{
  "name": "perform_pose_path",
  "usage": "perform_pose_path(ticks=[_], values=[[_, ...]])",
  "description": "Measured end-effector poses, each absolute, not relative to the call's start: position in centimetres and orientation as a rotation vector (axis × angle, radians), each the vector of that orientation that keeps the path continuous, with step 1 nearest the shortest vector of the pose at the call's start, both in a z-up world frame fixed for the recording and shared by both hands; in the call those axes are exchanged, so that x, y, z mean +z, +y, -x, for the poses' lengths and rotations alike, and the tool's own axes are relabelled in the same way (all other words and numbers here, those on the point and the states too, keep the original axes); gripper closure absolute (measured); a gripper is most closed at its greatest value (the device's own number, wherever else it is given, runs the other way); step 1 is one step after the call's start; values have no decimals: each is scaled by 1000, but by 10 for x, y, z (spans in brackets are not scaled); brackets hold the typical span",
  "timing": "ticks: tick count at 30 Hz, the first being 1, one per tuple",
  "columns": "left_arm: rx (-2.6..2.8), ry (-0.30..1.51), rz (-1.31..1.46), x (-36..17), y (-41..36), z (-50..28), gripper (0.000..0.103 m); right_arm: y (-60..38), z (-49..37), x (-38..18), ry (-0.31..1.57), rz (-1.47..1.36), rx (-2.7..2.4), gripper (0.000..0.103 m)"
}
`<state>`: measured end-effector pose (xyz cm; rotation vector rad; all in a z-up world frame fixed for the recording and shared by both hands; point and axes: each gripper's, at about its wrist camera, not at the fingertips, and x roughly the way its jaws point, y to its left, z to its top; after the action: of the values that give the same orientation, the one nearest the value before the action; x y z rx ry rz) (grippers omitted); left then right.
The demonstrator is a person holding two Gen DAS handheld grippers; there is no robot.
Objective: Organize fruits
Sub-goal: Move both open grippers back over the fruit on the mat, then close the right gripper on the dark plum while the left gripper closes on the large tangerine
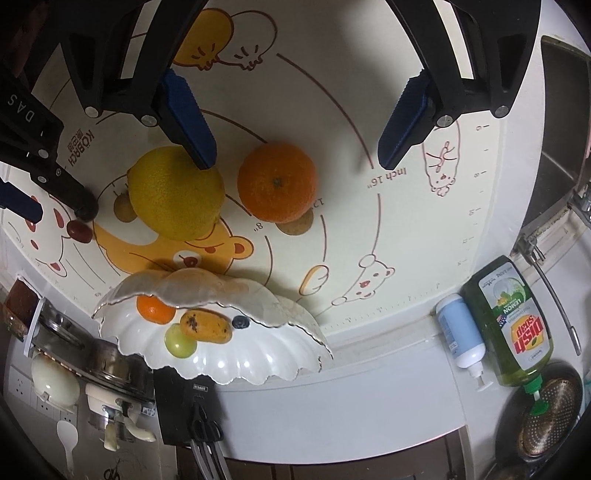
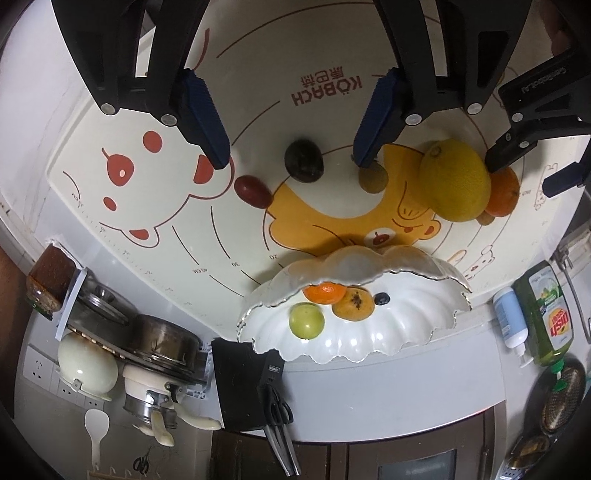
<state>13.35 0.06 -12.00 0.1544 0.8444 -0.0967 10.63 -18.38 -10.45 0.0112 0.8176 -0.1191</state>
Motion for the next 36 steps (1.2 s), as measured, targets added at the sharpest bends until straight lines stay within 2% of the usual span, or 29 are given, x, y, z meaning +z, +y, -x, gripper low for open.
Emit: perform_pose_path(ticks=[7,16,18,23,26,33,36], values=[[-101,855,-151,-126,-3,-141,16,-189,-114,-110,836,-30,-112,42],[-119,870,-139,-133,-2,-150,23,-187,-123,-120,859,-54,-88,49],[-126,876,-136,-134,-2,-151,29,-186,-125,-122,865,-59,-80,62],[-150,890,-123,-136,-3,-154,38,-185,-126,-126,872,-67,-63,76],[-153,894,-123,-136,-4,-156,39,-186,-126,-127,870,-68,-61,76],[-162,895,-123,-133,-7,-161,56,-188,-126,-126,869,-75,-56,77],[-165,900,-110,-133,-5,-162,56,-187,-126,-125,868,-72,-56,77]])
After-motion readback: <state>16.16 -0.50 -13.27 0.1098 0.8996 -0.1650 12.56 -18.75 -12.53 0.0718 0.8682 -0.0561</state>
